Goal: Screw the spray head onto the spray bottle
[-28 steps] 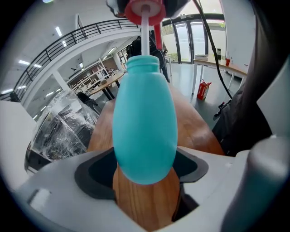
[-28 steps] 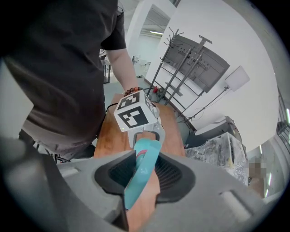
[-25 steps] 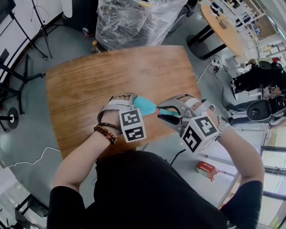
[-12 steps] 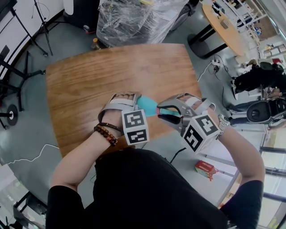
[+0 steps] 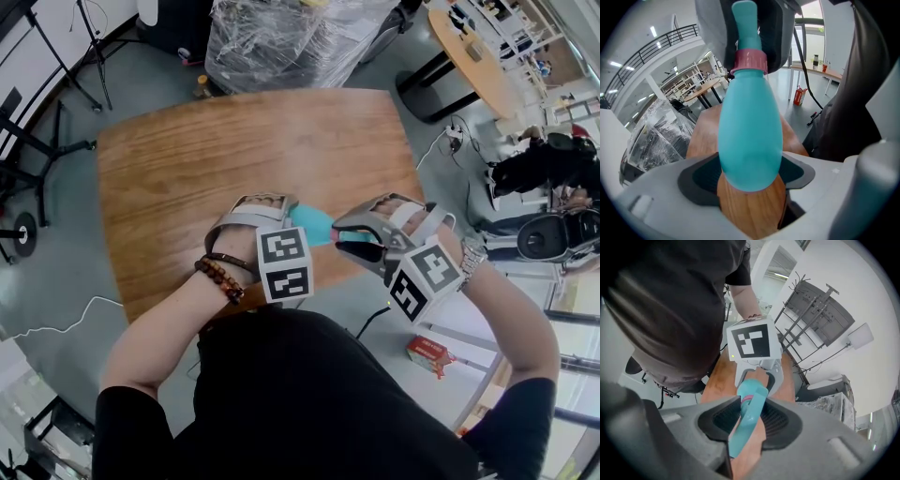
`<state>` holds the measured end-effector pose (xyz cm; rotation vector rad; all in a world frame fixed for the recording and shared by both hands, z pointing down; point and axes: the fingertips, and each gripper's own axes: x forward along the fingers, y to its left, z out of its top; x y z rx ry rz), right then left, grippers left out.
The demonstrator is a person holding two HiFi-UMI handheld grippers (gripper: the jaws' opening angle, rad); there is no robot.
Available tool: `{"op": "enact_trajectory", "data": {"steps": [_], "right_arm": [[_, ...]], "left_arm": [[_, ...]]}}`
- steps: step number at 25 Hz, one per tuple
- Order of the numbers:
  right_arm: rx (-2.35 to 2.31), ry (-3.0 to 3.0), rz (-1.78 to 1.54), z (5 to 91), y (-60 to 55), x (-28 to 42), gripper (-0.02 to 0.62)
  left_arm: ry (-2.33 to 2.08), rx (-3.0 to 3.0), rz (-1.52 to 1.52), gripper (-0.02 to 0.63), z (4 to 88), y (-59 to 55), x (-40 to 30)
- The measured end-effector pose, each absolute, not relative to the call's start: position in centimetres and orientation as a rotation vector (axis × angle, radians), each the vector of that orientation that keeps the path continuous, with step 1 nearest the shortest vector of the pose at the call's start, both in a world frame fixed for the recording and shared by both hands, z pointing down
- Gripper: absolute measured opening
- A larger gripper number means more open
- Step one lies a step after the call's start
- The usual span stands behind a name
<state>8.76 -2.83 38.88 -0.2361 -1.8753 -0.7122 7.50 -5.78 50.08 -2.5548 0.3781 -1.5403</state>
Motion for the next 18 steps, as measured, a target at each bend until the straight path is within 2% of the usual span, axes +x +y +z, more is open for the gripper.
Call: {"op": "enact_trajectory", "data": {"steps": [9, 18], "right_arm": [[-0.233, -1.842, -0.743, 39.0, -2.7, 8.8, 0.123], [-0.181, -1.777, -0.484, 39.9, -2.4, 9.7, 0.123]], "left_arm": [[0.371, -2.653, -1.477, 0.402, 50.4, -5.2, 8.2], [0.462, -2.656, -1.418, 0.394, 50.9, -4.8, 9.5]]}}
